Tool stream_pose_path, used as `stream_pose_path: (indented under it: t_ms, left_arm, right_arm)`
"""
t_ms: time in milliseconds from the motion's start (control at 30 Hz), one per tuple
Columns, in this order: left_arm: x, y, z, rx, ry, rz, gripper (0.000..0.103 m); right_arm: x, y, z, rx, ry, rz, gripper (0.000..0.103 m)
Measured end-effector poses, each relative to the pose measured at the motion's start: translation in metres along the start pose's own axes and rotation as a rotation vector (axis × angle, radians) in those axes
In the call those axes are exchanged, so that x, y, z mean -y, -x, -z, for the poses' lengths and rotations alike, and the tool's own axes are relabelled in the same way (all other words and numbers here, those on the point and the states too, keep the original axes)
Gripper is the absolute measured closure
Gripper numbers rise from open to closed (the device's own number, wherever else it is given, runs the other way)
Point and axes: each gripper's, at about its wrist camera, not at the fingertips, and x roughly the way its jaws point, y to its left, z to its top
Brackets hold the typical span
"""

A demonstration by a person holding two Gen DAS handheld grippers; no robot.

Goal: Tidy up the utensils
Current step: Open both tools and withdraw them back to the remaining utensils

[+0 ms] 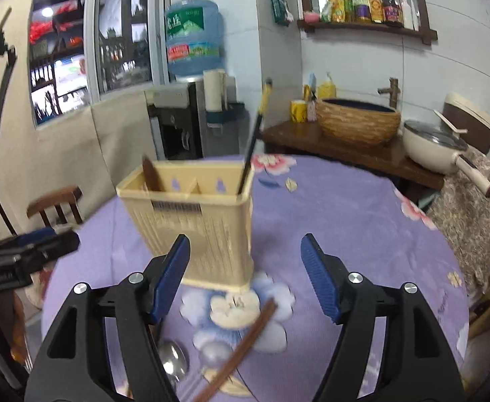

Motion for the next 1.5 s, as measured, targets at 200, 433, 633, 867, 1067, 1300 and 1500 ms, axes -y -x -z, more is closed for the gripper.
stream_pose_path:
  t_ms: [200,433,633,867,1067,1300,1500]
  left_arm:
    - [-0.013,-0.005,0.031,-0.055,0.009,-0.054,0.006]
    - [-0.023,-0.01,0.06,-0.116,0.034,-0.082,0.006]
    - [-0.016,-0.019,0.076,-0.168,0.016,-0.065,0.014]
    - [-0.006,-0.026,0.082,-0.197,-0.014,-0.051,0.027]
    - [-0.012,-0.028,0.083,-0.201,0.004,-0.065,0.028]
    - [-0.03,-0.022,0.079,-0.19,0.041,-0.096,0.028]
    - [-0.035,-0.02,0.079,-0.188,0.047,-0.097,0.028]
  right_arm:
    - [0.008,-0.013,0.046,-0.125,-0.052,0.044,0.034]
    - [0.019,-0.02,0.083,-0.205,-0.115,0.091,0.043]
    - [0.021,-0.032,0.099,-0.266,-0.136,0.091,0.055]
    - [0.009,-0.035,0.101,-0.28,-0.161,0.008,0.058]
    - [-0.029,-0.031,0.101,-0.284,-0.065,-0.11,0.058]
    - [-0.067,-0.033,0.103,-0.311,0.044,-0.165,0.058]
    - [-0.08,-0.048,0.107,-0.354,0.125,-0.14,0.063]
